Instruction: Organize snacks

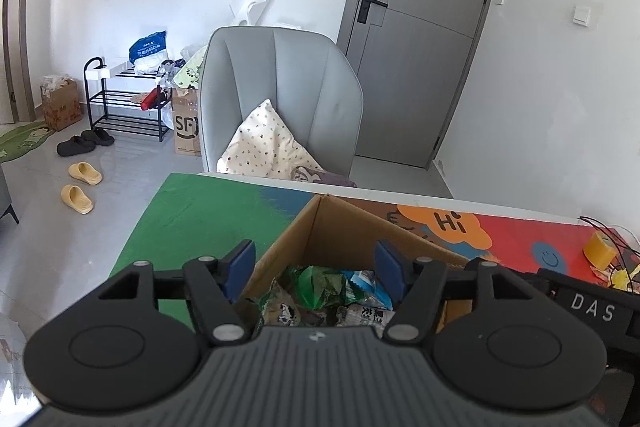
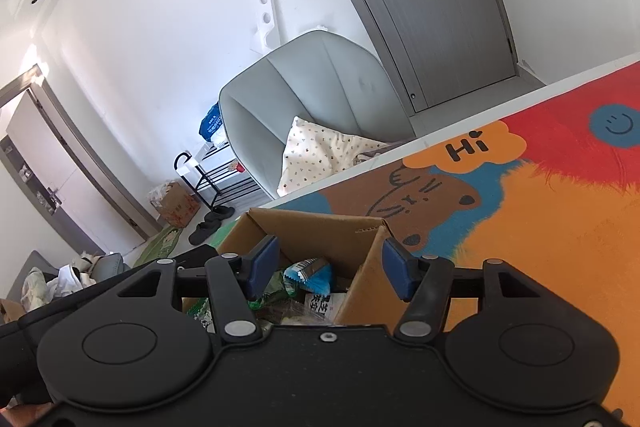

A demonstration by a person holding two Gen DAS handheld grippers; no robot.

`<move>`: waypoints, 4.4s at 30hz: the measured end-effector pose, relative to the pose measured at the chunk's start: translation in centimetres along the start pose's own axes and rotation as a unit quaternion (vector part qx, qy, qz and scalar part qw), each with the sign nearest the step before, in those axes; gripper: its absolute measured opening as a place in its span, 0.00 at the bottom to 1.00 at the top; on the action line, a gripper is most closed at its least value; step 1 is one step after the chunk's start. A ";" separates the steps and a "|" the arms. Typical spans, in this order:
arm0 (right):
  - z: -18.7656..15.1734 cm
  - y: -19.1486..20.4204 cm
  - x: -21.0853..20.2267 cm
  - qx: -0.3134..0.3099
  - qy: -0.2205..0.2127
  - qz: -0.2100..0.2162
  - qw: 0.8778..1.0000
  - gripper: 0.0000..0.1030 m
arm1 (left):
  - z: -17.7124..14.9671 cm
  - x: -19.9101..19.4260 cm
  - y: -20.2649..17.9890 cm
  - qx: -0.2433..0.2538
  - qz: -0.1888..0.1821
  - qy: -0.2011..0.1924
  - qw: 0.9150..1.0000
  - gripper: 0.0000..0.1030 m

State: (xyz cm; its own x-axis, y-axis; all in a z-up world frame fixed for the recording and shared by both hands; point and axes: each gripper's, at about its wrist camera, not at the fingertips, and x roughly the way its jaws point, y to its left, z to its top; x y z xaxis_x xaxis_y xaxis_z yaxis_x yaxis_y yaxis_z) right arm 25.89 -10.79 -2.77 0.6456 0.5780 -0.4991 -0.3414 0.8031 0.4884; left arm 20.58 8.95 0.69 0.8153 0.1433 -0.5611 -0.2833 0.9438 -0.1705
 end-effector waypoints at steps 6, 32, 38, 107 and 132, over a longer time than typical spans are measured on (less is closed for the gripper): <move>-0.5 -0.3 -1.1 0.002 0.000 -0.002 1.000 0.56 | -0.5 -1.3 0.3 -0.001 0.011 -0.005 1.000 0.73; -1.9 -3.2 -12.0 -0.001 -0.058 -0.064 0.996 0.97 | -3.7 -7.7 -2.6 0.054 0.006 -0.006 0.999 0.94; -2.4 -3.5 -14.8 -0.017 -0.065 -0.087 0.994 1.00 | -4.5 -9.3 -3.1 0.057 -0.009 0.009 0.998 0.95; -7.8 -3.5 -26.4 -0.063 -0.061 -0.167 0.982 1.00 | -8.8 -19.5 -3.6 0.137 -0.026 -0.014 0.990 1.00; -8.0 -3.6 -25.9 -0.059 -0.051 -0.161 0.984 1.00 | -8.7 -19.1 -3.3 0.132 -0.029 -0.005 0.991 0.99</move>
State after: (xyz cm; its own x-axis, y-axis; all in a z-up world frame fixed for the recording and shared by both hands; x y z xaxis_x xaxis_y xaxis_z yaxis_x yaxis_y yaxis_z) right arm 4.90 -27.54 2.66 0.7958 0.2786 -0.5377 -0.1809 0.9567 0.2279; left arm 1.60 0.48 4.93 0.8316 0.0890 -0.5482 -0.0959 0.9953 0.0161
